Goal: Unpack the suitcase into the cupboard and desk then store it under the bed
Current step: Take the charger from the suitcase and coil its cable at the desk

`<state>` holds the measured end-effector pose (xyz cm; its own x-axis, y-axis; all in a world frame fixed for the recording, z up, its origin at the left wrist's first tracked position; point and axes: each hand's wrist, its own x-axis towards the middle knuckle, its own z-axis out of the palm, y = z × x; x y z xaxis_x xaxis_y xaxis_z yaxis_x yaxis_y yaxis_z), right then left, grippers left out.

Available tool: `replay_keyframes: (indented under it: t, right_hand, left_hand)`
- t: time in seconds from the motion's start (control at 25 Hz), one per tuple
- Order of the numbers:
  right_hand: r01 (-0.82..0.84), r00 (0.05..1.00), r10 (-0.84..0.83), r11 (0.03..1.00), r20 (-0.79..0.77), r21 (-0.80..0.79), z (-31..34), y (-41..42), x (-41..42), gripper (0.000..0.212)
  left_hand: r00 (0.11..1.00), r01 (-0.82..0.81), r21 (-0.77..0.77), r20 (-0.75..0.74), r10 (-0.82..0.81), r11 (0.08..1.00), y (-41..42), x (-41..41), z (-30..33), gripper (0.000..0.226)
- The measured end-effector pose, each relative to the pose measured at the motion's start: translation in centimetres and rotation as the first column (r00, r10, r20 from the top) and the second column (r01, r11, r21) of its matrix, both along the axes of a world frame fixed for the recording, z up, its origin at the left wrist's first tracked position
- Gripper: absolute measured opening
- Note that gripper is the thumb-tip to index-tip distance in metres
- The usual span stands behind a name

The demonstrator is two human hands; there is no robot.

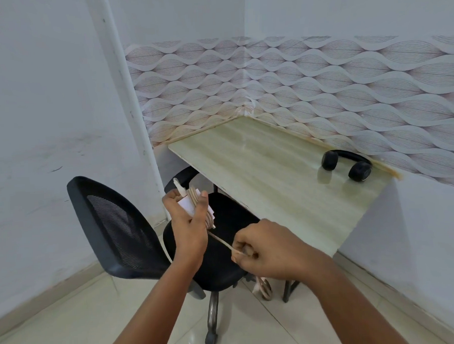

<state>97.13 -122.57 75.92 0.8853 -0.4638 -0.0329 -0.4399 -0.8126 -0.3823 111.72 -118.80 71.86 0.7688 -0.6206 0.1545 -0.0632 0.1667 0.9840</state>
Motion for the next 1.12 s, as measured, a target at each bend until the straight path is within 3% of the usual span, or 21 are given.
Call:
replay_keyframes:
  t: [0.04,0.12,0.28,0.36,0.44,0.52,0.6,0.72,0.84,0.96,1.04,1.12]
  right_hand:
    - [-0.01,1.0,0.009,1.0,0.029,0.025,0.7,-0.2,-0.3,0.022]
    - [-0.02,0.983,-0.009,0.987,0.181,0.157,1.7,-1.0,-0.8,0.028]
    - [0.007,0.833,-0.232,0.912,0.502,0.41,2.6,-3.9,-1.4,0.032]
    - [0.025,0.744,-0.333,0.879,0.579,0.475,2.3,-5.1,-1.0,0.032]
    - [0.045,0.686,-0.373,0.879,0.625,0.475,1.9,-6.2,-0.4,0.036]
    - [0.111,0.652,-0.396,0.893,0.646,0.436,1.3,-7.2,0.1,0.039]
    - [0.217,0.613,-0.449,0.887,0.65,0.408,0.5,-8.3,0.2,0.039]
    - [0.37,0.575,-0.554,0.832,0.602,0.412,-0.9,-8.6,0.4,0.04]
    - [0.457,0.674,-0.499,0.861,0.545,0.224,-2.9,-5.8,1.7,0.037]
    - [0.326,0.843,-0.286,0.945,0.456,-0.01,-5.2,-2.3,2.8,0.027]
    - [0.219,0.932,-0.18,0.971,0.313,-0.092,-5.5,-0.4,3.2,0.022]
    - [0.1,0.976,-0.073,0.988,0.207,-0.12,-4.7,0.6,3.1,0.028]
  left_hand:
    - [0.994,-0.004,0.065,0.107,-0.003,0.998,0.1,0.6,-0.3,0.039]
    - [0.959,0.118,0.189,0.234,-0.162,0.975,0.5,1.5,-0.7,0.038]
    - [0.832,0.531,0.238,0.035,-0.554,0.813,2.2,1.5,-0.8,0.037]
    - [0.74,0.645,0.272,0.012,-0.673,0.714,2.7,1.4,-0.9,0.057]
    - [0.625,0.745,0.307,-0.009,-0.781,0.593,2.8,1.0,-1.0,0.076]
    - [0.585,0.787,0.284,-0.06,-0.809,0.548,2.7,0.5,-0.8,0.062]
    - [0.626,0.776,0.193,-0.113,-0.772,0.601,2.5,0.4,-0.1,0.042]
    - [0.692,0.713,0.031,-0.197,-0.695,0.701,2.0,0.5,1.0,0.035]
    - [0.71,0.578,-0.14,-0.398,-0.58,0.804,1.3,-0.1,1.6,0.039]
    - [0.673,0.384,-0.365,-0.518,-0.528,0.848,0.0,-0.2,1.9,0.043]
    - [0.724,0.23,-0.411,-0.533,-0.438,0.882,-0.9,0.5,1.9,0.041]
    - [0.822,0.08,-0.351,-0.507,-0.261,0.933,-1.5,1.7,1.9,0.037]
